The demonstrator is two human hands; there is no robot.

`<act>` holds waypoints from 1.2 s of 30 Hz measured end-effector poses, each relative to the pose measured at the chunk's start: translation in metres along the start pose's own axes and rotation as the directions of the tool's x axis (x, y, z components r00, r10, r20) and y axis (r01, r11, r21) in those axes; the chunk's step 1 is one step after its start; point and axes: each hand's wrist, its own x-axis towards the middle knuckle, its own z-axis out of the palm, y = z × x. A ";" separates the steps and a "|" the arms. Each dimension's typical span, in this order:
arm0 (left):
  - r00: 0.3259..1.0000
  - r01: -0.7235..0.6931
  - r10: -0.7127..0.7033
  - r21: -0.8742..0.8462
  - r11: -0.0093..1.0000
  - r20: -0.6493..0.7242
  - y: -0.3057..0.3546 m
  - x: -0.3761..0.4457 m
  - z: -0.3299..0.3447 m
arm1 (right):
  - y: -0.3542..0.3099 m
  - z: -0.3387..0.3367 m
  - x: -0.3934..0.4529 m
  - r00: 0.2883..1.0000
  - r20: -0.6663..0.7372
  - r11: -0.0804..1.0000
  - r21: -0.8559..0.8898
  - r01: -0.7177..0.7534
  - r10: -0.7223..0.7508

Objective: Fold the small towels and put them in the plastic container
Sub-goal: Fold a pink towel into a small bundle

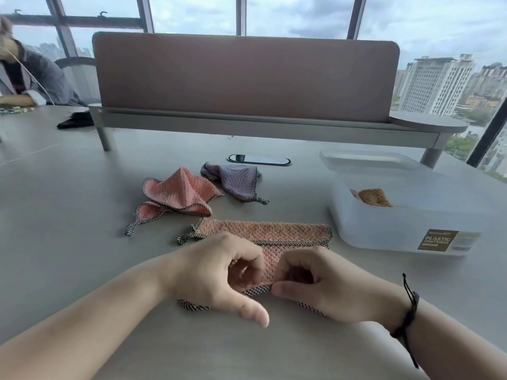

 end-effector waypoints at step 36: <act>0.886 0.241 -0.118 0.228 0.943 -0.449 -0.056 0.000 -0.028 | 0.032 -0.024 0.000 0.930 -0.322 0.939 -0.228 -0.257 0.177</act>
